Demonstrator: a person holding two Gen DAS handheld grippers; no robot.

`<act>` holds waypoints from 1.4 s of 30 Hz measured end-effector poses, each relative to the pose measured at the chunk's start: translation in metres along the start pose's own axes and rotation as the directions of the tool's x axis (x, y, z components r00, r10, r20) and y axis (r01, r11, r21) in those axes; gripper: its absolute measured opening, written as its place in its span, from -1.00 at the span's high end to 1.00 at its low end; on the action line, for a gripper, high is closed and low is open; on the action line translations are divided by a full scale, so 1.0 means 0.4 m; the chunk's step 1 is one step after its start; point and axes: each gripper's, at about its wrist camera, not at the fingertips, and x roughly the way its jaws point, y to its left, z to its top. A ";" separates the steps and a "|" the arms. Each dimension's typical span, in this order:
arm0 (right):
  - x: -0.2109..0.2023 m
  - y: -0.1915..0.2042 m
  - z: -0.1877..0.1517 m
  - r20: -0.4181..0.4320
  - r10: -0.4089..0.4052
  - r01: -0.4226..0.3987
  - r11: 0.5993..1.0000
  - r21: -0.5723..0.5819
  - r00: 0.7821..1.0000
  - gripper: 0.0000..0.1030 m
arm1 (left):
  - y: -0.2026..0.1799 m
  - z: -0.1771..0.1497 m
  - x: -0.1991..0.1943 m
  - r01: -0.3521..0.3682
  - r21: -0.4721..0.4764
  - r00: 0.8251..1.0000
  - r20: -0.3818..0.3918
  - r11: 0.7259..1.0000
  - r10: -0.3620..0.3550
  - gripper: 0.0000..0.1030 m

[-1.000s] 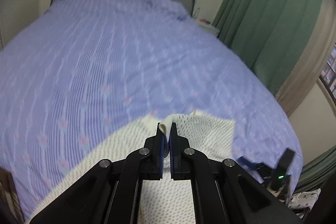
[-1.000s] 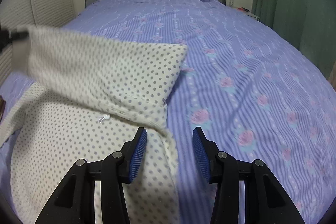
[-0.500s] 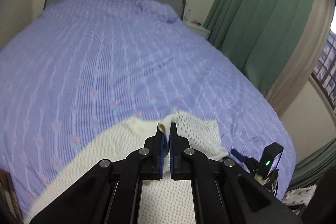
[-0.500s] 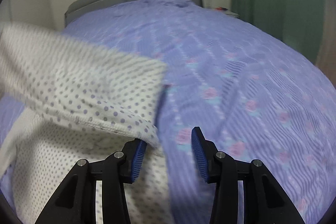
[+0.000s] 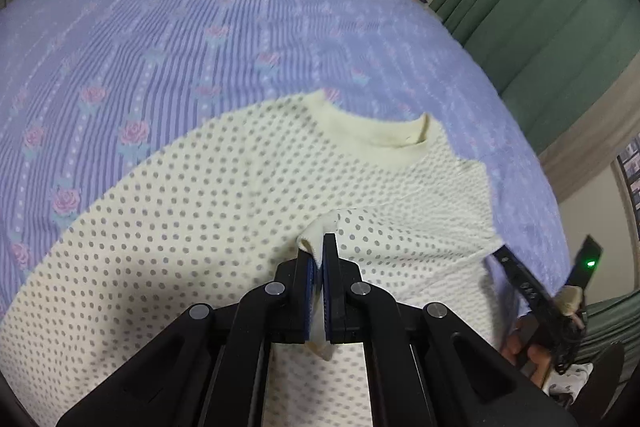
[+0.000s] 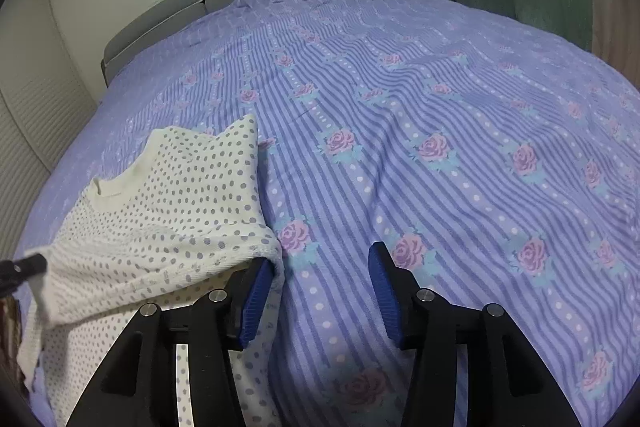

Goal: Fold small clothes

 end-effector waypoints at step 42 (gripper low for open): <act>0.112 0.109 0.227 -0.134 0.134 -0.146 0.986 -0.083 0.982 0.86 | -0.019 0.045 0.005 -0.018 0.162 0.998 0.061 0.987 0.008 0.87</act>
